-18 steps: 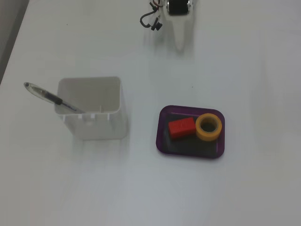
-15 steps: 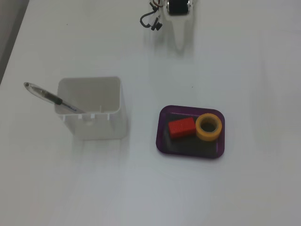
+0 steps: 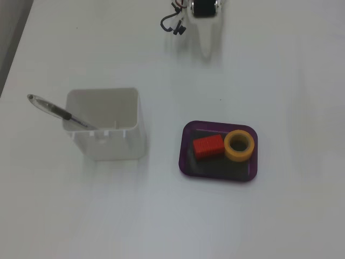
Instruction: Remove the cube from the box.
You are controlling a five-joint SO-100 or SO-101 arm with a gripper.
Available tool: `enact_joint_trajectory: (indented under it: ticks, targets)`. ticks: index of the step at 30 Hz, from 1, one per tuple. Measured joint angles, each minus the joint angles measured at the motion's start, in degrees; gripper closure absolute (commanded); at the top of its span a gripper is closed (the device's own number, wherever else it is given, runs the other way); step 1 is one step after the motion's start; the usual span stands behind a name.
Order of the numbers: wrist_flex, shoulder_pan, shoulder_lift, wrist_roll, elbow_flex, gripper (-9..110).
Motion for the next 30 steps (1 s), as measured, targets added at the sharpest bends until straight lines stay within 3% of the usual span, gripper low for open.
enact_joint_trajectory:
  ticks: [17,24,30]
  targets:
    - [-1.05,0.35,0.00,-0.44,-9.49,100]
    - [-4.31,0.35,-0.09,-14.24,-13.27,100]
    - [-4.57,0.35,-5.71,-16.35,-18.90,97]
